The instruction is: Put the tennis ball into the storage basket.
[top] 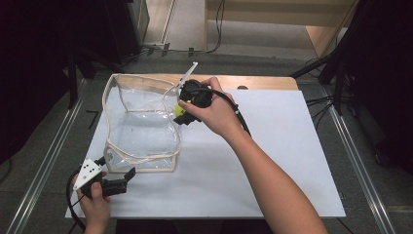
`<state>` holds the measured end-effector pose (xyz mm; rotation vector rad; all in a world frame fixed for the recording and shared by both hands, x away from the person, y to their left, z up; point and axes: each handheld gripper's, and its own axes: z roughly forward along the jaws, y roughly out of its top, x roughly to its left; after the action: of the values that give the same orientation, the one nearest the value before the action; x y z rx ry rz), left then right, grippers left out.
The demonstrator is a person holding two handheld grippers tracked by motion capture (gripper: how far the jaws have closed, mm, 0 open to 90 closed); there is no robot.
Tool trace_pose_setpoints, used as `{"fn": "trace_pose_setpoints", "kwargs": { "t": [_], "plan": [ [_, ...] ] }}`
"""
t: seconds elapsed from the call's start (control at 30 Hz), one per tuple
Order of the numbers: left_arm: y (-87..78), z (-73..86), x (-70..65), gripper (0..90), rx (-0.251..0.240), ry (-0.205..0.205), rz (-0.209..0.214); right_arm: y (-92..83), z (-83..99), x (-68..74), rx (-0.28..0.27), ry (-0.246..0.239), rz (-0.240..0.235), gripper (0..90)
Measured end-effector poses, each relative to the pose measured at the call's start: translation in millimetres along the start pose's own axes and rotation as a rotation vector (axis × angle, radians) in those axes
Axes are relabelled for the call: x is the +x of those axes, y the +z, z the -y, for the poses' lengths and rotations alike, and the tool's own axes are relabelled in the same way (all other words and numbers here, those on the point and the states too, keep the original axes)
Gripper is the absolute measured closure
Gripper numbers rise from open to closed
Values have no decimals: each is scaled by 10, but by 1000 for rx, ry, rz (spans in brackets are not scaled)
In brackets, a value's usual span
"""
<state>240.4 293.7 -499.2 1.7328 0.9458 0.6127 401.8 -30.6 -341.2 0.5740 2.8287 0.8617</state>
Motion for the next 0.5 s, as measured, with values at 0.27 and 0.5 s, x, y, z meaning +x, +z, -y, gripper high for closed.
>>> {"fn": "trace_pose_setpoints", "kwargs": {
  "t": [0.27,0.5],
  "plan": [
    [5,0,-1,0,3,0,0,30,-31,45,4,-11,-1,235],
    [7,-1,-4,0,4,-2,1,15,-43,61,-2,-21,-3,234]
  ]
}}
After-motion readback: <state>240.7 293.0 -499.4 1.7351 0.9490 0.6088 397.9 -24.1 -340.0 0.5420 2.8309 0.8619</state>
